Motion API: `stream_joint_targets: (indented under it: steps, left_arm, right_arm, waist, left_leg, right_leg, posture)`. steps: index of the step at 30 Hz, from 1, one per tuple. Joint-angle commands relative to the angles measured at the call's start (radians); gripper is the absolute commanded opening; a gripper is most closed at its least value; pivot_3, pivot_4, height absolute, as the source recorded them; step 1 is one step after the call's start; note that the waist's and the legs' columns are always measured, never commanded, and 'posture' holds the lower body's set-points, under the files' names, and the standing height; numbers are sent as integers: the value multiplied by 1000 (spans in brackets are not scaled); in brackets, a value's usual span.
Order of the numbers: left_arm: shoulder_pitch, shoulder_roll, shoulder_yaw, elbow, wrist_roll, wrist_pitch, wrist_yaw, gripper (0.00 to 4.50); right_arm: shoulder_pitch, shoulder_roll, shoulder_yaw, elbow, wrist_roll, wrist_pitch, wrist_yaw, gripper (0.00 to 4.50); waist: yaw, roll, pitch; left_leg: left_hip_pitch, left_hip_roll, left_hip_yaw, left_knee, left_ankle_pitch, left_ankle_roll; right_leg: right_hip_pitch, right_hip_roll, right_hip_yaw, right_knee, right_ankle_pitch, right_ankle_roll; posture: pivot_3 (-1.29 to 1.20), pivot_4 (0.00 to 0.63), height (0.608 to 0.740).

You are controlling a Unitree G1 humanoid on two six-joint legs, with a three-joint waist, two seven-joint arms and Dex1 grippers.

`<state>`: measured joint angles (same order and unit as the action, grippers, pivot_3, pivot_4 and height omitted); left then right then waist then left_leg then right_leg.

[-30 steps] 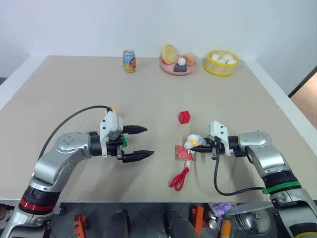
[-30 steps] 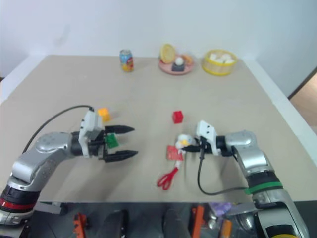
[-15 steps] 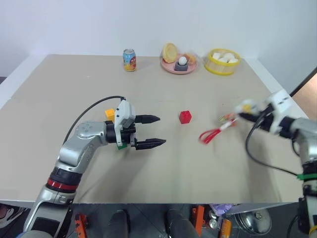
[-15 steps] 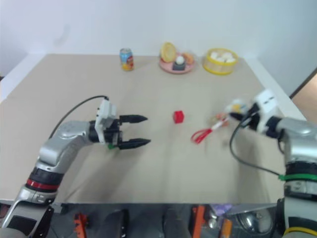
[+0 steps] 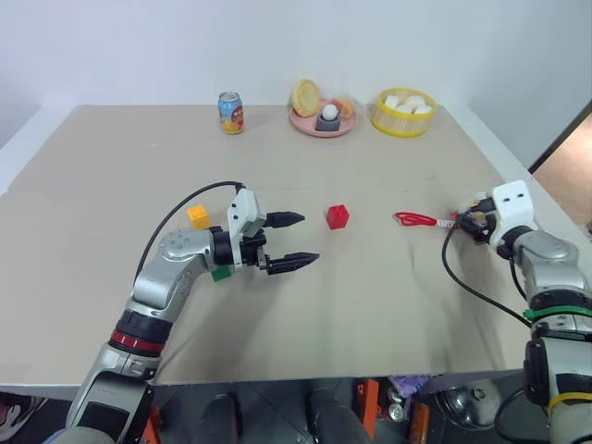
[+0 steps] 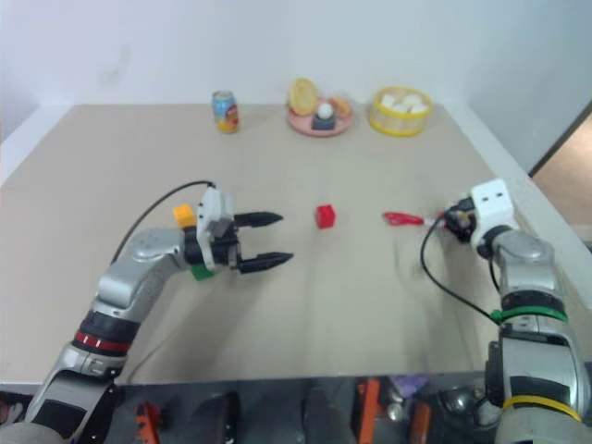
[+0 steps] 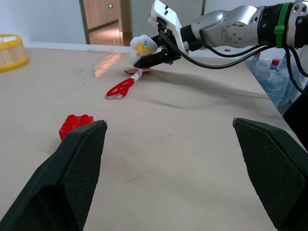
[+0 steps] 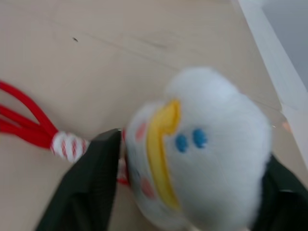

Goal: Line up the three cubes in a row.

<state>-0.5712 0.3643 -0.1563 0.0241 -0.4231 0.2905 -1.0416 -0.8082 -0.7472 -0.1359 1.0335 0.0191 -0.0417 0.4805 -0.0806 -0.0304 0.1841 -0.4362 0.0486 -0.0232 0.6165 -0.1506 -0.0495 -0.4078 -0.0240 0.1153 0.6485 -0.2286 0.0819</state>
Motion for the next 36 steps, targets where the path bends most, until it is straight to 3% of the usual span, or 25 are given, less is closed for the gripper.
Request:
stream_joint_targets:
  steps: [1,11,15,19,22,28,36]
  left_arm:
    - [10,6,35,-57,-22,9,17,4349]
    - [53,18,67,-118,-61,57,47,4349]
    - [67,45,86,-140,-77,76,41,4349]
    - [80,75,88,-160,-86,88,31,4349]
    - [94,99,95,-176,-103,100,9,4349]
    - [94,110,92,-159,-95,85,-6,4349]
    - [99,87,79,-160,-89,74,-3,4349]
  right_arm:
    - [-56,-20,-50,-14,32,-19,-31,4076]
    - [-119,-10,-124,-96,113,-3,-40,4076]
    - [100,60,-48,-539,219,156,160,4076]
    - [320,81,-8,-887,276,333,196,4076]
    - [452,82,-5,-1027,318,394,237,4076]
    - [541,119,50,-1139,286,447,212,4076]
    - [536,200,136,-1178,242,481,154,4076]
  waist:
    - [0,0,0]
    - [0,0,0]
    - [-1,0,0]
    - [4,2,0]
    - [12,4,0]
    - [11,3,0]
    - [7,3,0]
  left_leg:
    - [0,0,0,0,0,0]
    - [0,0,-1,0,0,0]
    - [0,0,-1,0,0,0]
    - [-1,1,-6,-2,-1,0]
    - [-2,0,-6,-1,-1,0]
    - [-2,-1,-5,2,0,0]
    - [0,0,-6,1,0,1]
  right_leg:
    - [0,0,0,0,0,0]
    - [0,0,0,0,-1,0]
    - [0,1,0,0,-1,0]
    - [0,2,-4,2,-1,1]
    - [0,1,-5,2,-2,1]
    - [0,0,-4,1,-2,-2]
    - [-1,1,-4,1,1,-4]
  posture:
    - [0,150,740]
    - [0,150,740]
    - [0,150,740]
    - [0,150,740]
    - [0,150,740]
    - [0,150,740]
    - [0,150,740]
